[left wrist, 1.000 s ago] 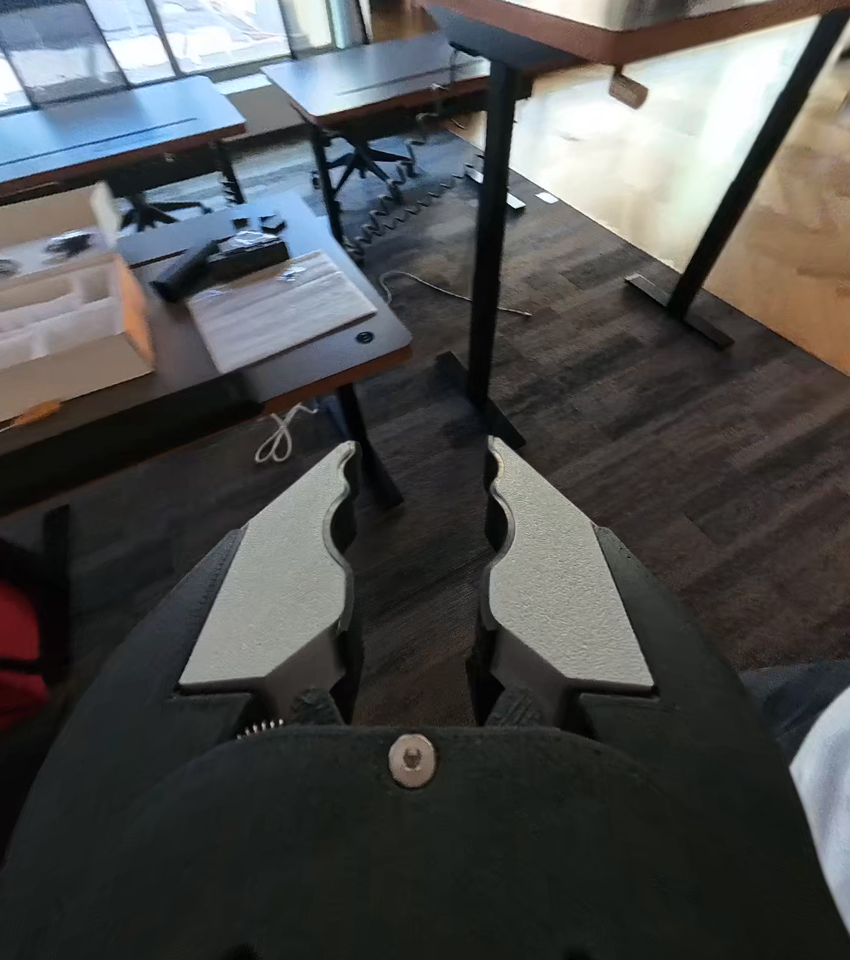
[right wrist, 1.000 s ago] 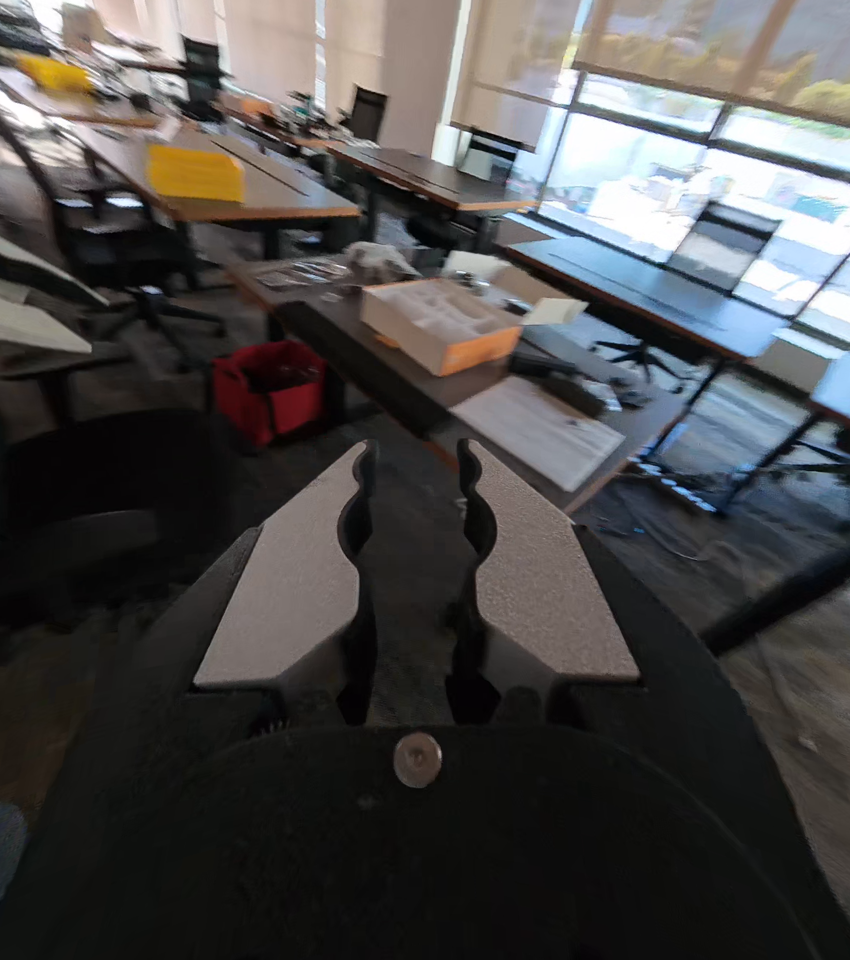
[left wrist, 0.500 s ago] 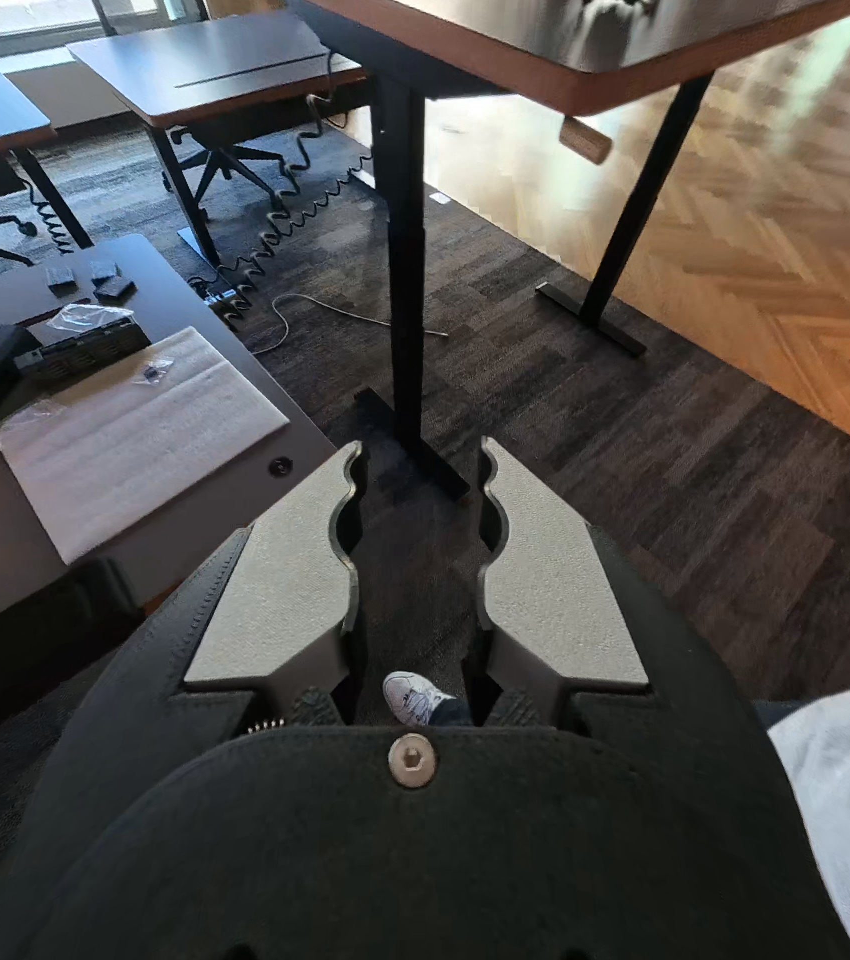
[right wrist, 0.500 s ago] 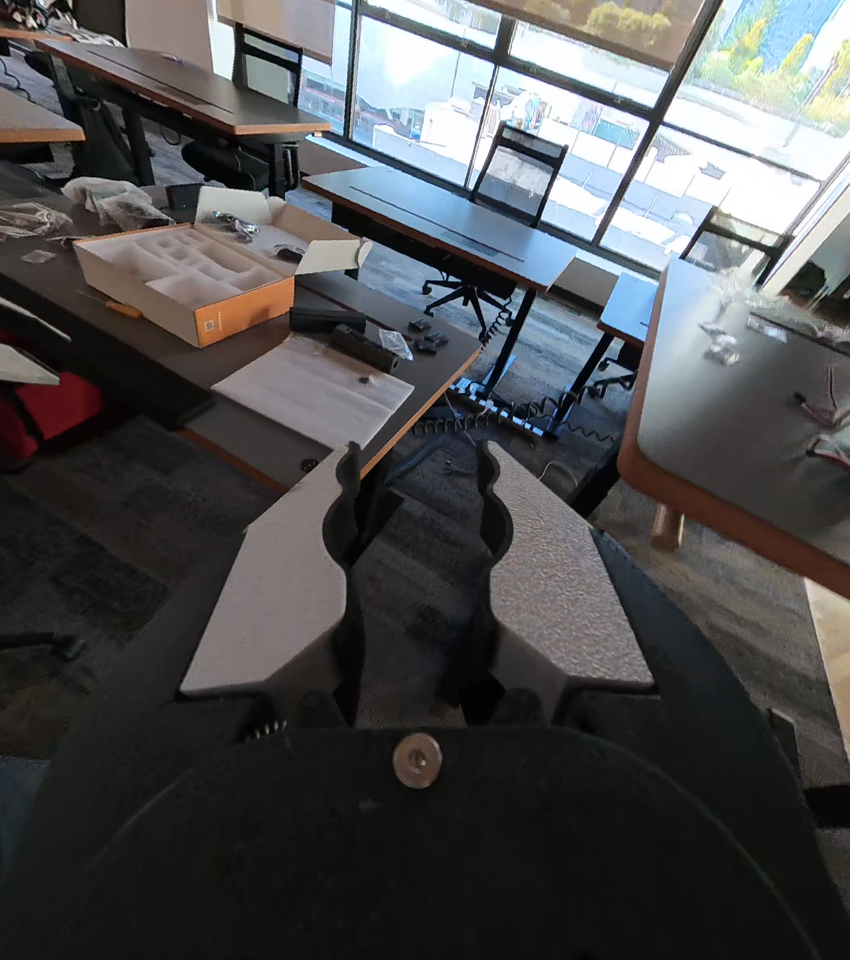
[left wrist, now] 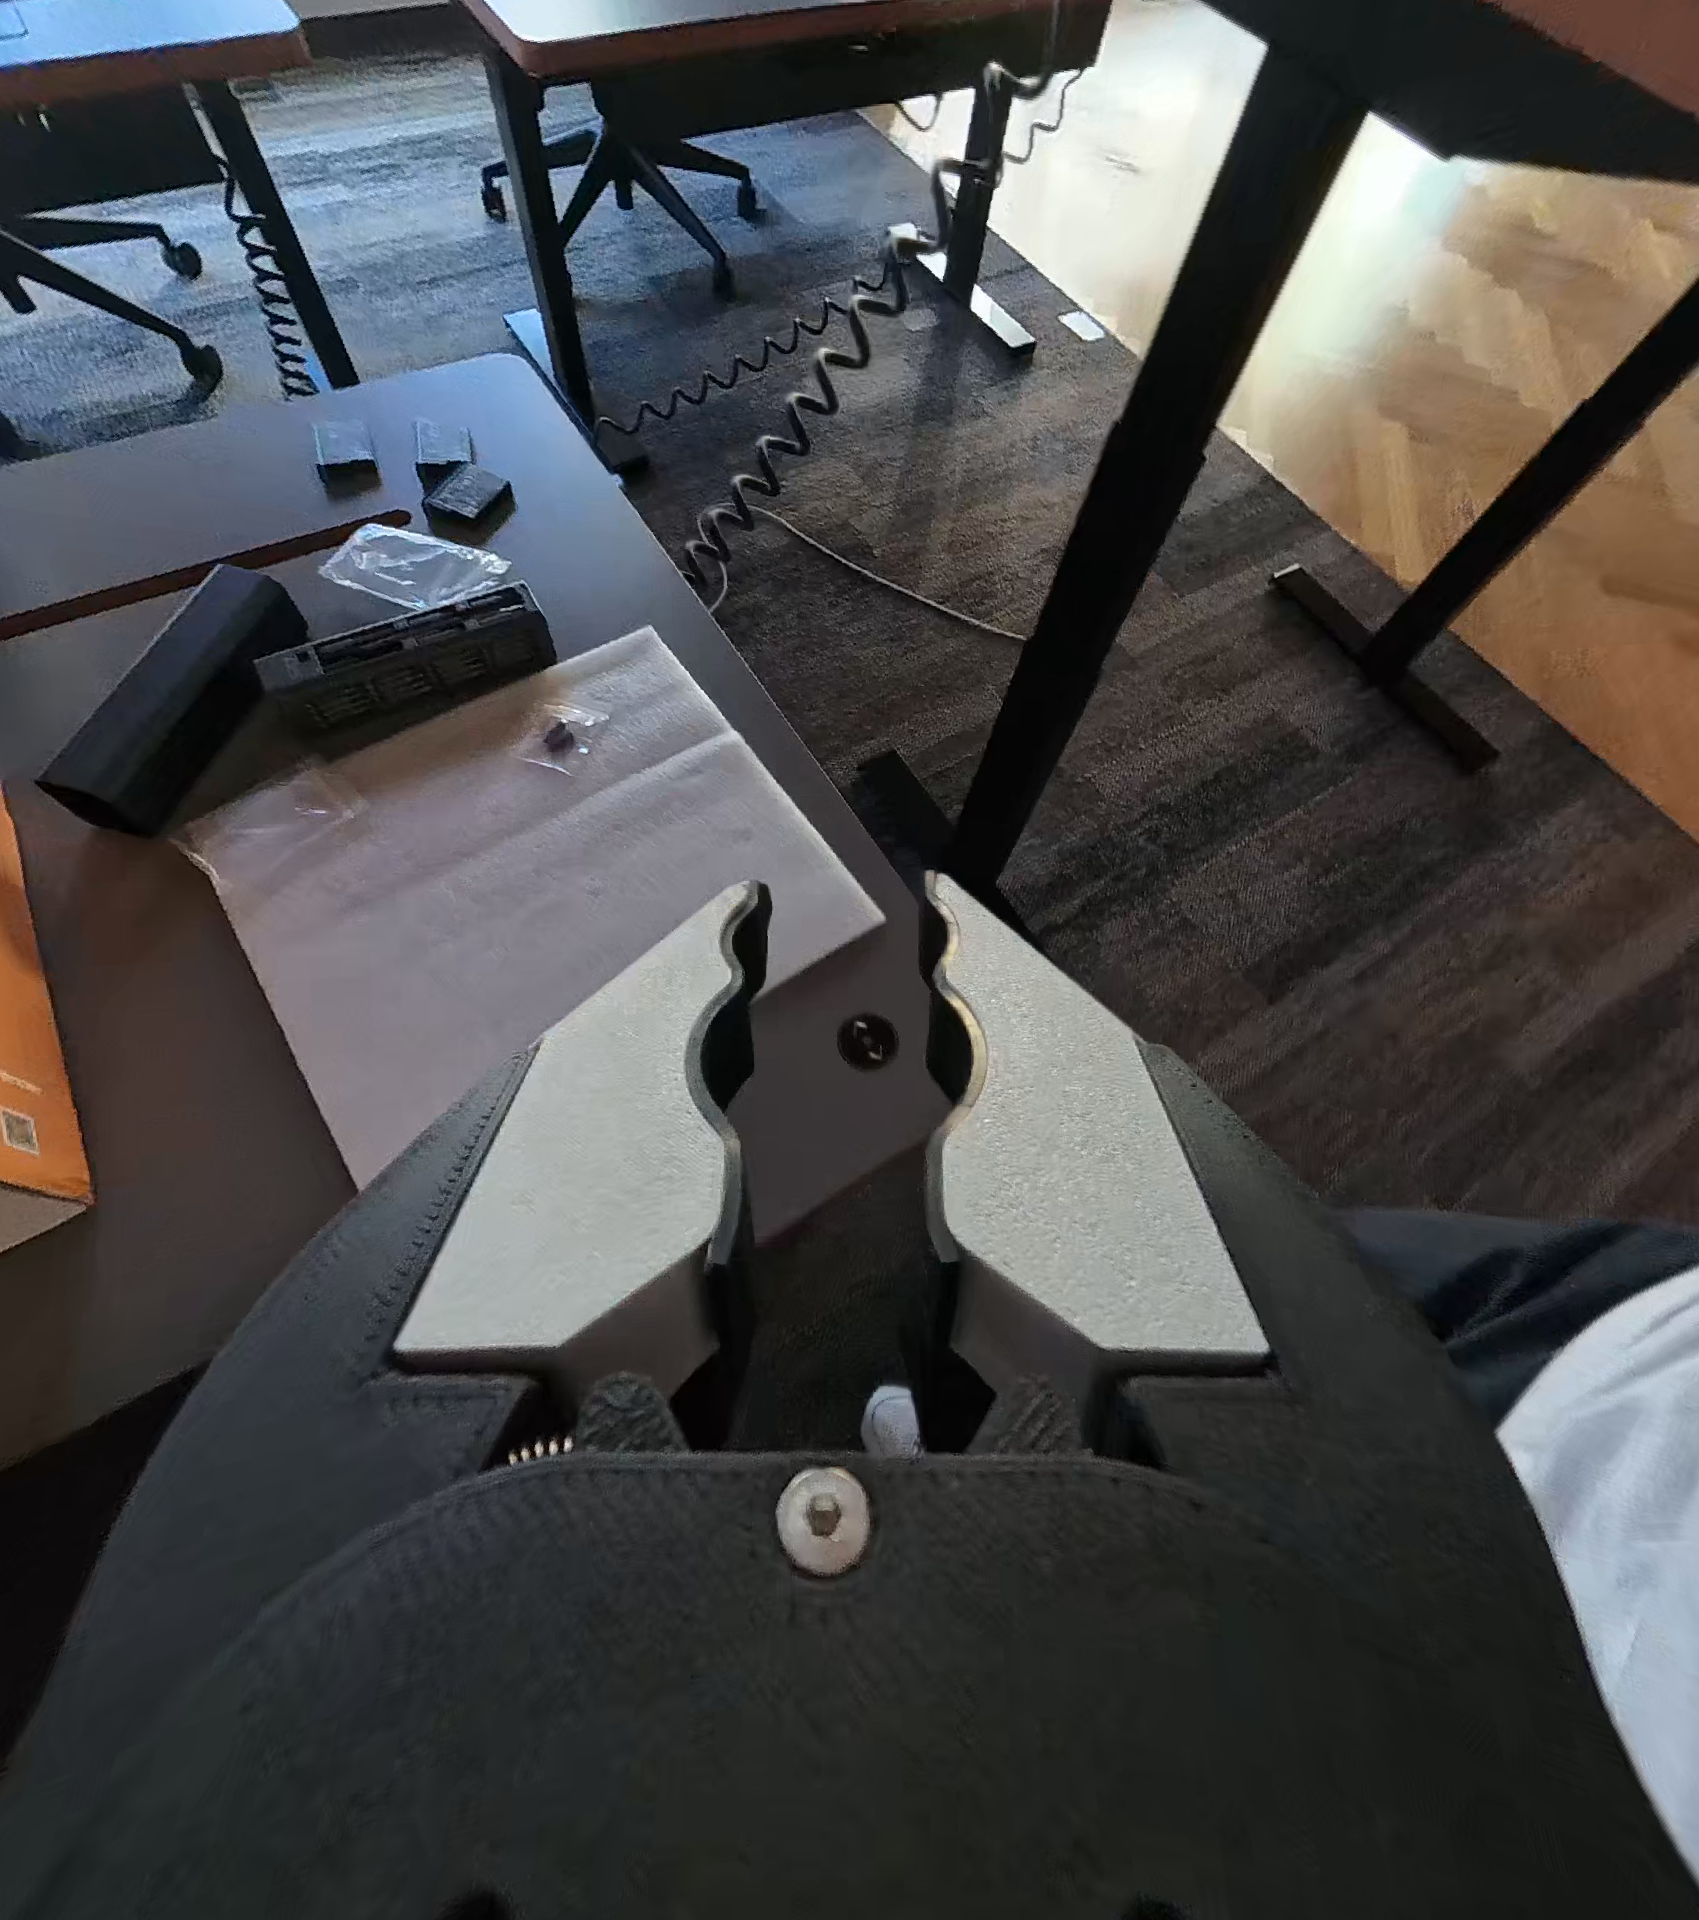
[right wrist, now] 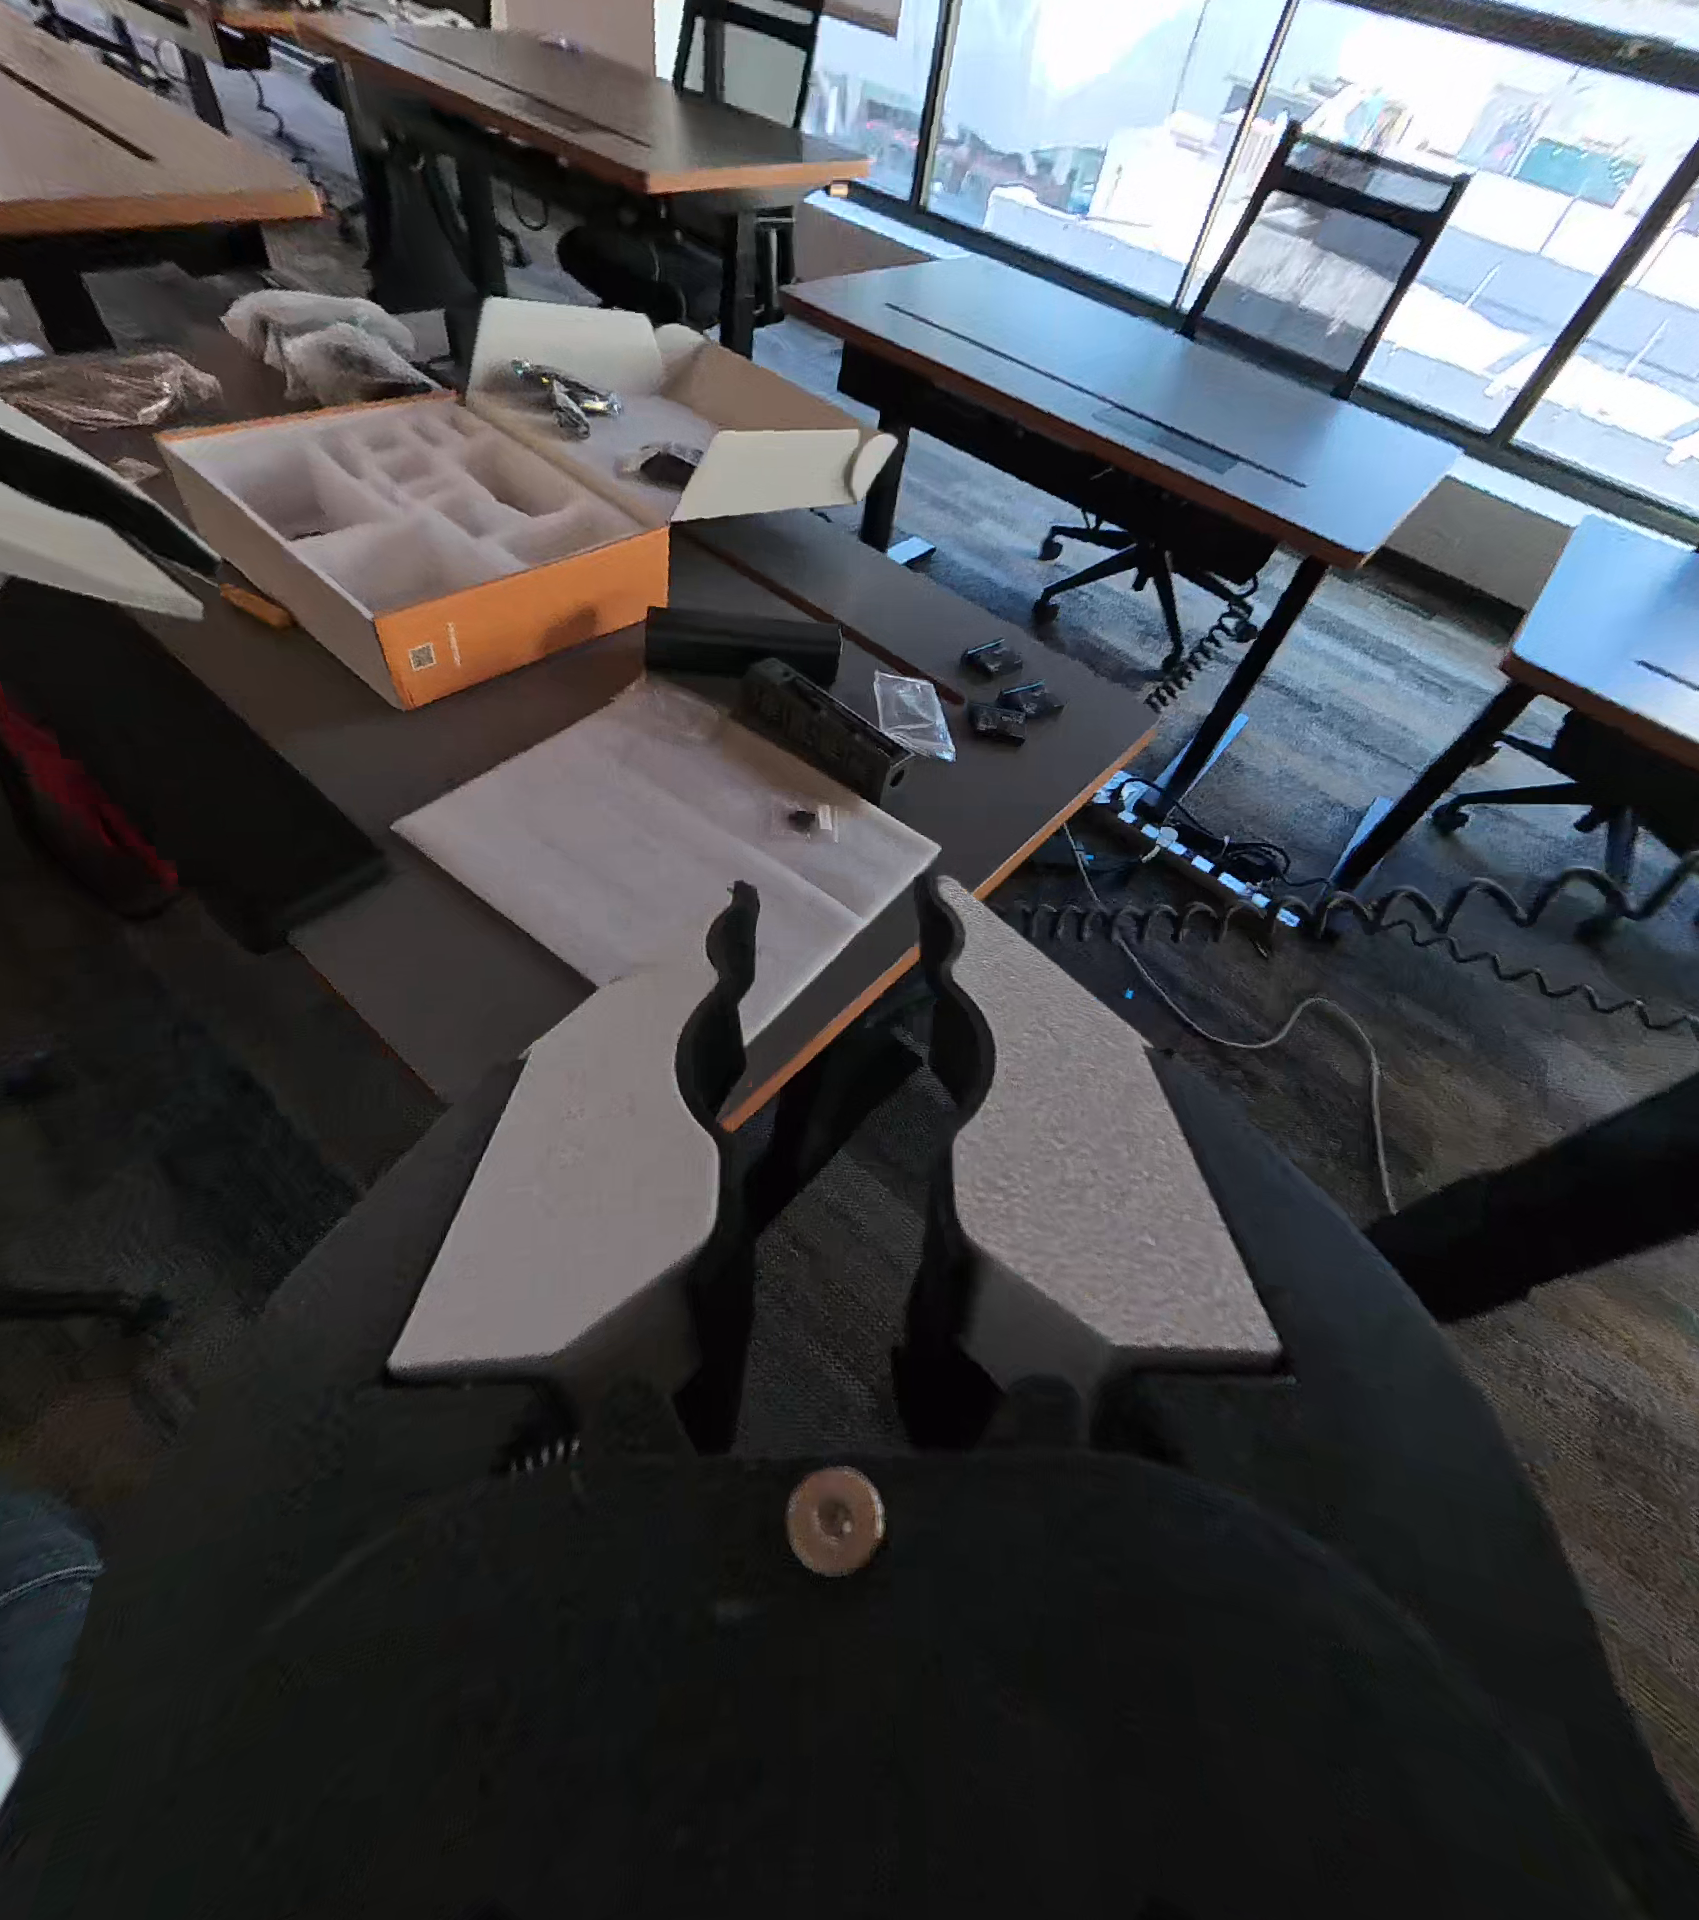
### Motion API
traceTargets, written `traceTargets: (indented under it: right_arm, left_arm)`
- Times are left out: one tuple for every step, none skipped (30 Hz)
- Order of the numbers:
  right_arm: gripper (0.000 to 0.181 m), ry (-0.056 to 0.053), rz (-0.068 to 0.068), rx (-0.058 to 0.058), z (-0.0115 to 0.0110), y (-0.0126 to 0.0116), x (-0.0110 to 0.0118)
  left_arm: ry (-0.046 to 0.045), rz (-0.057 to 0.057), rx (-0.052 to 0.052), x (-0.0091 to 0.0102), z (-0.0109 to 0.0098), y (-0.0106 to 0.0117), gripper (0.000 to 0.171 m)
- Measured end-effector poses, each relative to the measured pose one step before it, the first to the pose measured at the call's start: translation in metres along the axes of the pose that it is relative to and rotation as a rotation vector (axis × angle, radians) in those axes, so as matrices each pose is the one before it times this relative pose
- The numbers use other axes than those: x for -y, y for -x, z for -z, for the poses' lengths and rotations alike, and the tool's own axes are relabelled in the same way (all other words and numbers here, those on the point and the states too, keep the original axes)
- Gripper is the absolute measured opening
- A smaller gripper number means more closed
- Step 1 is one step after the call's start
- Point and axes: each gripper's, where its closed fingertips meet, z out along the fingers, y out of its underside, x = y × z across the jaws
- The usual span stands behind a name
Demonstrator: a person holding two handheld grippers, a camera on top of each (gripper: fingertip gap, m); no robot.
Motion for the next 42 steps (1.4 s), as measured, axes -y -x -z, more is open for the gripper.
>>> traceTargets:
  right_arm:
    - [0.031, -0.0041, -0.0162, 0.0283, -0.01356, -0.00626, 0.00382]
    - [0.030, -0.0137, -0.0113, 0.0276, -0.01299, -0.00723, 0.00600]
    - [0.030, -0.0170, -0.0010, 0.0230, -0.01224, -0.00832, 0.00697]
    - [0.030, -0.0079, 0.0057, 0.0147, -0.01151, -0.00975, 0.00600]
    - [0.030, -0.0061, 0.0060, 0.0097, -0.01013, -0.01013, 0.00592]
    - [0.030, -0.0147, 0.0039, 0.0090, -0.00866, -0.00955, 0.00634]
    - [0.030, -0.0183, 0.0025, 0.0074, -0.00735, -0.00889, 0.00547]
    - [0.030, -0.0130, 0.0021, 0.0051, -0.00663, -0.00842, 0.00312]
    - [0.030, -0.0043, -0.0011, 0.0040, -0.00614, -0.00770, 0.00088]
    - [0.030, -0.0015, -0.0050, 0.0061, -0.00580, -0.00643, -0.00031]
    - [0.030, -0.0043, -0.0068, 0.0096, -0.00525, -0.00481, -0.00059]
    - [0.030, -0.0028, -0.0053, 0.0096, -0.00523, -0.00399, -0.00138]
    - [0.030, 0.0024, -0.0034, 0.0067, -0.00509, -0.00364, -0.00257]
    - [0.030, 0.0040, -0.0036, 0.0043, -0.00512, -0.00336, -0.00288]
    - [0.030, 0.0014, -0.0075, 0.0036, -0.00470, -0.00295, -0.00261]
    - [0.030, -0.0019, -0.0120, 0.0047, -0.00431, -0.00220, -0.00194]
    - [0.029, -0.0026, -0.0143, 0.0060, -0.00418, -0.00166, -0.00194]
    - [0.028, -0.0004, -0.0145, 0.0065, -0.00455, -0.00111, -0.00246]
    - [0.028, 0.0034, -0.0137, 0.0062, -0.00508, -0.00083, -0.00334]
    - [0.027, 0.0091, -0.0137, 0.0076, -0.00619, -0.00036, -0.00388]
    - [0.027, 0.0129, -0.0123, 0.0103, -0.00716, 0.00047, -0.00345]
    - [0.027, 0.0128, -0.0064, 0.0126, -0.00787, 0.00152, -0.00189]
    - [0.027, 0.0095, 0.0044, 0.0103, -0.00832, 0.00222, 0.00045]
    - [0.027, 0.0052, 0.0162, 0.0042, -0.00872, 0.00242, 0.00266]
    - [0.027, 0.0044, 0.0222, -0.0007, -0.00942, 0.00266, 0.00390]
    - [0.027, 0.0047, 0.0205, -0.0019, -0.01035, 0.00344, 0.00441]
    - [0.027, 0.0033, 0.0135, -0.0006, -0.01123, 0.00467, 0.00515]
    - [0.027, -0.0010, 0.0067, -0.0002, -0.01191, 0.00603, 0.00581]
    - [0.027, -0.0037, 0.0026, 0.0003, -0.01285, 0.00768, 0.00599]
    - [0.027, -0.0017, 0.0012, 0.0016, -0.01389, 0.00953, 0.00529]
    - [0.027, 0.0026, 0.0020, -0.0014, -0.01492, 0.01075, 0.00434]
    - [0.027, 0.0045, 0.0048, -0.0052, -0.01582, 0.01191, 0.00374]
    - [0.027, 0.0066, 0.0070, -0.0085, -0.01608, 0.01290, 0.00331]
    - [0.027, 0.0074, 0.0057, -0.0094, -0.01603, 0.01378, 0.00310]
    - [0.027, 0.0064, -0.0005, -0.0098, -0.01556, 0.01414, 0.00266]
    - [0.027, 0.0096, -0.0088, -0.0138, -0.01487, 0.01359, 0.00150]
    - [0.027, 0.0187, -0.0288, -0.0227, -0.01399, 0.01207, -0.00010]
    - [0.027, 0.0158, -0.0534, -0.0139, -0.01241, 0.01324, 0.00077]
    - [0.026, -0.0036, -0.0649, 0.0104, -0.01035, 0.01657, 0.00376]
    - [0.026, -0.0143, -0.0524, 0.0313, -0.00926, 0.01865, 0.00499]
    - [0.026, 0.0003, -0.0137, 0.0269, -0.00855, 0.01627, 0.00255]
    - [0.026, 0.0218, 0.0212, -0.0078, -0.00769, 0.00923, -0.00034]
  left_arm:
    - [-0.00179, 0.0131, 0.0063, 0.00625, -0.00857, 0.00764, 0.027]
    - [-0.00221, 0.0071, 0.0147, 0.00788, -0.00716, 0.00747, 0.026]
    - [-0.00672, 0.0067, 0.0250, 0.00985, -0.00555, 0.00747, 0.026]
    - [-0.01704, 0.0129, 0.0252, 0.01232, -0.00401, 0.00615, 0.025]
    - [-0.02804, 0.0183, 0.0137, 0.01430, -0.00368, 0.00353, 0.024]
    - [-0.03161, 0.0170, 0.0044, 0.01430, -0.00421, 0.00181, 0.022]
    - [-0.02446, 0.0092, 0.0038, 0.01226, -0.00526, 0.00183, 0.020]
    - [-0.01170, 0.0012, 0.0074, 0.00960, -0.00623, 0.00266, 0.019]
    - [-0.00055, -0.0019, 0.0092, 0.00736, -0.00615, 0.00306, 0.019]
    - [0.00383, 0.0003, 0.0089, 0.00626, -0.00526, 0.00307, 0.019]
    - [-0.00062, 0.0036, 0.0091, 0.00592, -0.00379, 0.00279, 0.019]
    - [-0.00754, 0.0051, 0.0091, 0.00564, -0.00216, 0.00267, 0.018]
    - [-0.00772, 0.0039, 0.0100, 0.00393, -0.00070, 0.00288, 0.013]
    - [-0.00186, 0.0014, 0.0108, 0.00157, 0.00045, 0.00352, 0.005]
    - [0.00488, 0.0021, 0.0145, -0.00062, 0.00113, 0.00468, 0.000]
    - [0.00971, 0.0067, 0.0238, -0.00214, 0.00169, 0.00713, 0.000]
    - [0.01159, 0.0099, 0.0248, -0.00271, 0.00237, 0.00811, 0.000]
    - [0.00874, 0.0131, 0.0177, -0.00244, 0.00323, 0.00813, 0.000]
    - [0.00345, 0.0180, 0.0163, -0.00199, 0.00424, 0.00869, 0.000]
    - [-0.00364, 0.0217, 0.0209, -0.00158, 0.00537, 0.01016, 0.000]
    - [-0.01093, 0.0231, 0.0241, -0.00124, 0.00633, 0.01134, 0.000]
    - [-0.01235, 0.0238, 0.0223, -0.00180, 0.00655, 0.01222, 0.000]
    - [-0.00627, 0.0234, 0.0203, -0.00286, 0.00615, 0.01315, 0.000]
    - [0.00095, 0.0198, 0.0196, -0.00375, 0.00574, 0.01434, 0.002]
    - [0.00441, 0.0144, 0.0174, -0.00382, 0.00518, 0.01516, 0.003]
    - [0.00312, 0.0096, 0.0151, -0.00280, 0.00488, 0.01594, 0.005]
    - [-0.00201, 0.0050, 0.0141, -0.00143, 0.00494, 0.01658, 0.007]
    - [-0.00578, 0.0010, 0.0147, -0.00037, 0.00472, 0.01766, 0.009]
    - [-0.00644, -0.0016, 0.0145, -0.00047, 0.00434, 0.01884, 0.012]
    - [-0.00417, -0.0034, 0.0103, -0.00100, 0.00346, 0.01943, 0.016]
    - [0.00077, -0.0049, 0.0027, -0.00230, 0.00264, 0.01973, 0.020]
    - [0.00485, -0.0092, -0.0033, -0.00329, 0.00179, 0.02009, 0.023]
    - [0.00560, -0.0184, -0.0085, -0.00383, 0.00132, 0.02015, 0.027]
    - [0.00777, -0.0305, -0.0141, -0.00450, 0.00072, 0.02001, 0.031]
    - [0.01312, -0.0429, -0.0176, -0.00566, 0.00029, 0.01988, 0.035]
    - [0.02052, -0.0552, -0.0134, -0.00771, 0.00045, 0.02065, 0.036]
    - [0.03366, -0.0592, -0.0053, -0.01009, 0.00069, 0.02144, 0.038]
    - [0.04128, -0.0512, -0.0038, -0.01047, 0.00110, 0.02062, 0.043]
    - [0.03042, -0.0426, -0.0107, -0.00845, 0.00104, 0.01816, 0.049]
    - [0.01953, -0.0358, -0.0142, -0.00721, 0.00050, 0.01620, 0.050]
    - [0.01336, -0.0288, -0.0097, -0.00634, -0.00010, 0.01561, 0.050]
    - [0.01014, -0.0174, -0.0081, -0.00507, -0.00116, 0.01484, 0.050]
